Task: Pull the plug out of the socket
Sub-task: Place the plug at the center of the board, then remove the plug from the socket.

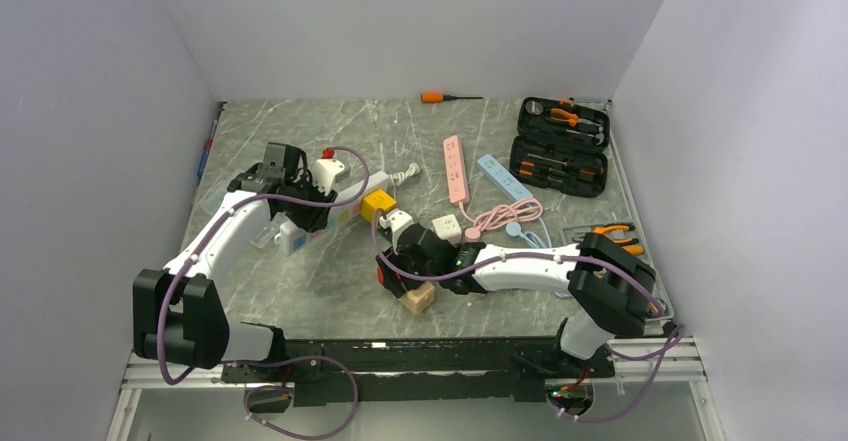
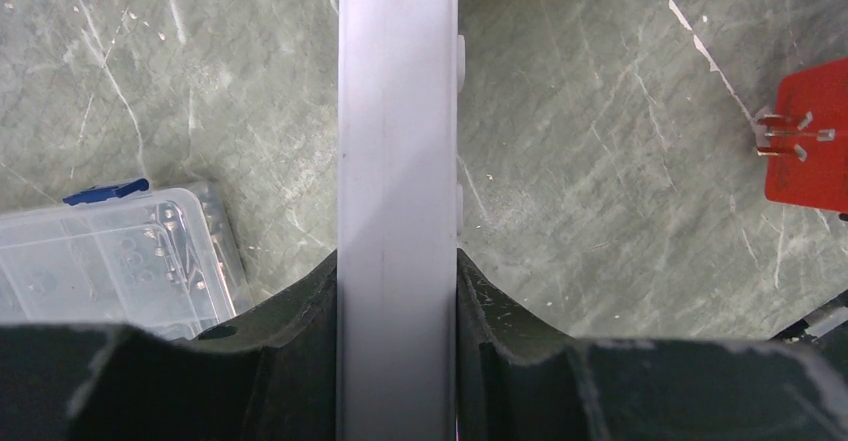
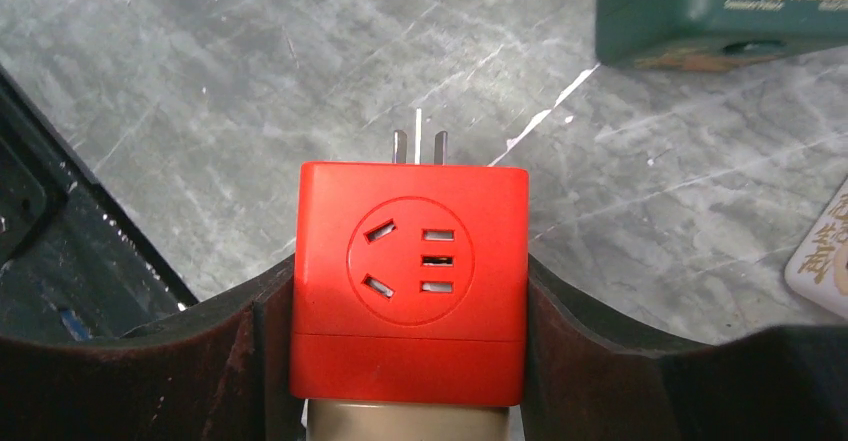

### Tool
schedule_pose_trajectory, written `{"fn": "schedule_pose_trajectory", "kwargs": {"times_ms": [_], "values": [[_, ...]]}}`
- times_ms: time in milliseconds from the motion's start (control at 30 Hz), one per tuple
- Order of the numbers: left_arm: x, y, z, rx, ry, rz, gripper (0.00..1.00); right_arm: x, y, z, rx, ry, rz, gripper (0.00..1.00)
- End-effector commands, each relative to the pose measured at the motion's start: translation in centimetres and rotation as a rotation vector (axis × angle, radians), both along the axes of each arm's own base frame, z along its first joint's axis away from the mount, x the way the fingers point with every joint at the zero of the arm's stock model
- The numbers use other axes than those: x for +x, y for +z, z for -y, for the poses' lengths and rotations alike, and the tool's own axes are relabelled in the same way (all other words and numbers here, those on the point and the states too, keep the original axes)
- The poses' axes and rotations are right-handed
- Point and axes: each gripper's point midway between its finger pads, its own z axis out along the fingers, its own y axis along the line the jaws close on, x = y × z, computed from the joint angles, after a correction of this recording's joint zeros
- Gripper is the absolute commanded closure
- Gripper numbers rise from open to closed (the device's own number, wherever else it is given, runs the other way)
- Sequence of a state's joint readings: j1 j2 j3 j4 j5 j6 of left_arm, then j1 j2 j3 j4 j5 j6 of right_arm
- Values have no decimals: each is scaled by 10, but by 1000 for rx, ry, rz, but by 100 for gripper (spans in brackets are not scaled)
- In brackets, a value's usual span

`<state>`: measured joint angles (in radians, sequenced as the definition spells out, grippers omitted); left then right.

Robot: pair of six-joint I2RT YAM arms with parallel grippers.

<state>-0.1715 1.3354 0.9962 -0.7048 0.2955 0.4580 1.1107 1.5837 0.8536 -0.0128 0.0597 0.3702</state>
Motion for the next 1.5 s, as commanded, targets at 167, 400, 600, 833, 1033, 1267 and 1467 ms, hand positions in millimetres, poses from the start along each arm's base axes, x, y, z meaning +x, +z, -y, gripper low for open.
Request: {"fn": "schedule_pose_trajectory", "kwargs": {"times_ms": [167,400,600,833,1033,1267,1467], "values": [[9,34,10,-68,-25,88,100,21,13,-22,85,-42,74,42],[10,31,12,-75,-27,84,100,17,-2,-15,22,-32,66,7],[11,27,10,-60,-36,98,100,18,33,-15,47,-7,96,0],[6,31,15,-86,-68,100,100,58,132,-11,206,46,148,0],[2,34,16,-96,-83,107,100,102,150,2,232,11,165,0],[-4,33,17,-102,-104,103,100,131,117,-4,199,15,111,0],[-7,34,17,-105,-112,106,100,145,86,-22,189,33,60,0]]}}
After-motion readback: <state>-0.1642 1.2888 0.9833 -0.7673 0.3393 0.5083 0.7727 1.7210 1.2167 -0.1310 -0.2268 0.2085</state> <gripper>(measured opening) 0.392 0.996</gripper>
